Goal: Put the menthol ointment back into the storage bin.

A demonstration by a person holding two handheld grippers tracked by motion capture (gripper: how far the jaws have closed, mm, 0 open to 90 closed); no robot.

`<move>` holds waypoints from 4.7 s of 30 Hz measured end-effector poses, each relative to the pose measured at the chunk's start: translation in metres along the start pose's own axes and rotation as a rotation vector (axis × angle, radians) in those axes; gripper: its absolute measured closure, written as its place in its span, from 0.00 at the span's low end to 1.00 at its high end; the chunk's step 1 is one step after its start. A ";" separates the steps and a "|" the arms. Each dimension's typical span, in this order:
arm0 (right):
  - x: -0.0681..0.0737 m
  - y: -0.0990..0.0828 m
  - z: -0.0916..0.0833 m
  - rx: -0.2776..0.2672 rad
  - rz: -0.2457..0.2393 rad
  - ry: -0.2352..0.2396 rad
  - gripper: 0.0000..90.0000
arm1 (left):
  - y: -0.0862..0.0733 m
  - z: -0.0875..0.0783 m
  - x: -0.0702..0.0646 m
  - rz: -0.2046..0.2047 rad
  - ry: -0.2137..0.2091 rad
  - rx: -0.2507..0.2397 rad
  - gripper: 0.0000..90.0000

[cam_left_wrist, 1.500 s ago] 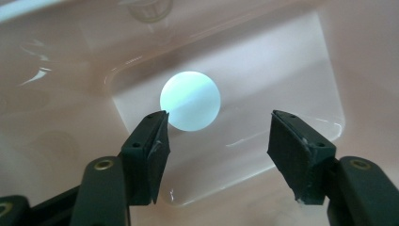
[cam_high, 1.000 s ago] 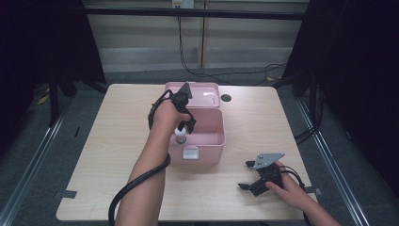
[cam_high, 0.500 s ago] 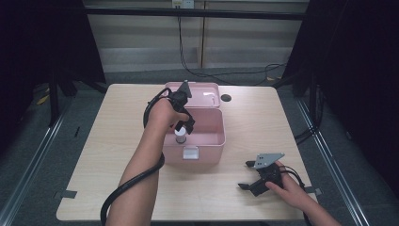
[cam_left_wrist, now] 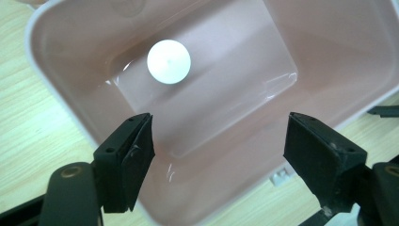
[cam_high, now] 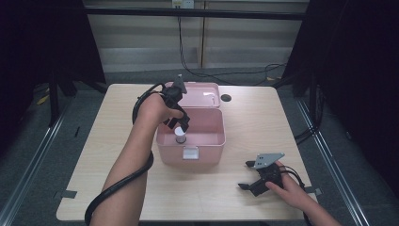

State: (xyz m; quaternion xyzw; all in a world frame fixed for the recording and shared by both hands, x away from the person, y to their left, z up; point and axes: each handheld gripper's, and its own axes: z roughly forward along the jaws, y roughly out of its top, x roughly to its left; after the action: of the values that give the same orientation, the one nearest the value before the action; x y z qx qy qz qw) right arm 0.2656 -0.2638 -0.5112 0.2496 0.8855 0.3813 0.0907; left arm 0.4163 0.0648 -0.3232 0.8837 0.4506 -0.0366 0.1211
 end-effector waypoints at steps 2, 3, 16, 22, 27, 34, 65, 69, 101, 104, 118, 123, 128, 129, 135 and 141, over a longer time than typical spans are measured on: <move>0.000 0.000 0.000 0.000 0.000 0.000 0.10 | -0.004 -0.006 0.002 0.007 0.002 -0.001 0.27; 0.000 0.000 0.000 0.000 0.000 0.000 0.10 | -0.004 -0.006 0.002 0.007 0.002 -0.001 0.27; 0.000 0.000 0.000 0.003 0.000 0.002 0.10 | -0.030 -0.029 0.022 -0.025 0.026 -0.021 0.27; 0.000 0.000 0.000 -0.001 -0.002 0.000 0.10 | -0.046 -0.037 0.034 -0.035 0.024 -0.047 0.27; 0.000 0.000 0.000 -0.001 0.000 0.000 0.10 | -0.054 -0.039 0.039 -0.040 0.024 -0.056 0.27; 0.000 0.000 0.000 -0.001 0.001 0.000 0.10 | -0.066 -0.038 0.045 -0.032 0.020 -0.067 0.27; 0.000 0.000 0.000 -0.003 -0.001 -0.001 0.10 | -0.119 0.003 0.068 -0.034 -0.031 -0.110 0.27; 0.000 0.000 0.000 -0.003 0.001 -0.001 0.10 | -0.128 0.017 0.073 -0.013 -0.051 -0.137 0.27; 0.000 0.000 0.000 0.000 0.002 0.000 0.10 | -0.173 0.100 0.087 0.081 -0.059 -0.234 0.25; 0.000 0.000 0.000 0.000 0.003 0.001 0.10 | -0.177 0.106 0.088 0.084 -0.057 -0.261 0.25; 0.000 0.000 0.000 0.000 0.002 0.000 0.10 | -0.186 0.120 0.089 0.170 -0.010 -0.386 0.18; 0.000 0.000 0.000 0.000 0.002 0.000 0.10 | -0.189 0.124 0.088 0.206 0.012 -0.419 0.17; 0.000 0.000 0.000 0.000 0.002 0.000 0.10 | -0.192 0.127 0.089 0.245 0.022 -0.453 0.16; 0.000 0.000 0.000 0.000 0.003 0.000 0.10 | -0.192 0.128 0.088 0.249 0.031 -0.460 0.15; 0.000 0.000 0.000 0.000 0.002 0.000 0.10 | -0.192 0.133 0.086 0.278 0.044 -0.485 0.07; 0.000 0.000 0.000 0.000 0.002 0.000 0.10 | -0.195 0.136 0.086 0.289 0.032 -0.512 0.02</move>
State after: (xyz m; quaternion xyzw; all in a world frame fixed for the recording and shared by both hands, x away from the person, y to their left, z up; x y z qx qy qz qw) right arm 0.2653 -0.2637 -0.5113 0.2503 0.8854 0.3812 0.0902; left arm 0.3161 0.2090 -0.5055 0.8800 0.3164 0.1096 0.3369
